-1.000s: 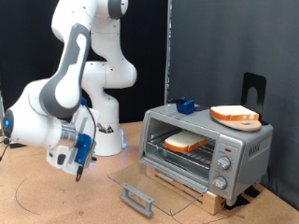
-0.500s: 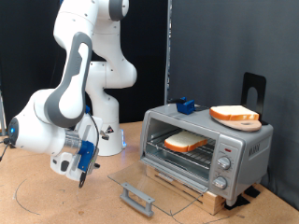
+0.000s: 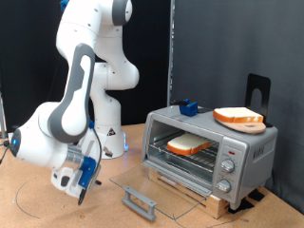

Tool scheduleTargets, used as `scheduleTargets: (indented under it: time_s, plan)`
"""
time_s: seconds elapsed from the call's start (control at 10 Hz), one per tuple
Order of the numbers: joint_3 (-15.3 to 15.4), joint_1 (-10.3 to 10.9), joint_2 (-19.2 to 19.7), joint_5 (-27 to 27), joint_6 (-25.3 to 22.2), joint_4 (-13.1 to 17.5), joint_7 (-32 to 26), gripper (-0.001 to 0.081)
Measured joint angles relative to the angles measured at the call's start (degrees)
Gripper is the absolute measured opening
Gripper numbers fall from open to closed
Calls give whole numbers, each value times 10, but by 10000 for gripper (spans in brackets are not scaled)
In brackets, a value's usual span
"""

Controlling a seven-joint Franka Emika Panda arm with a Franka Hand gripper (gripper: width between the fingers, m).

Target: Make a piece of toast with the oven

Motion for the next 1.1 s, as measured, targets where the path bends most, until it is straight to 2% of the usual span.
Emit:
scheduleTargets:
  time_s: [0.3,0.4,0.6,0.8,1.1]
  plan:
    - [10,-1,48,26,25,23,-6,804]
    - [15,-1,63,30,21,31,-7,804]
    - [23,-1,68,27,-10,37,-7,804]
    - [33,0,67,18,-35,28,-8,804]
    - [43,5,55,13,-38,0,-16,804]
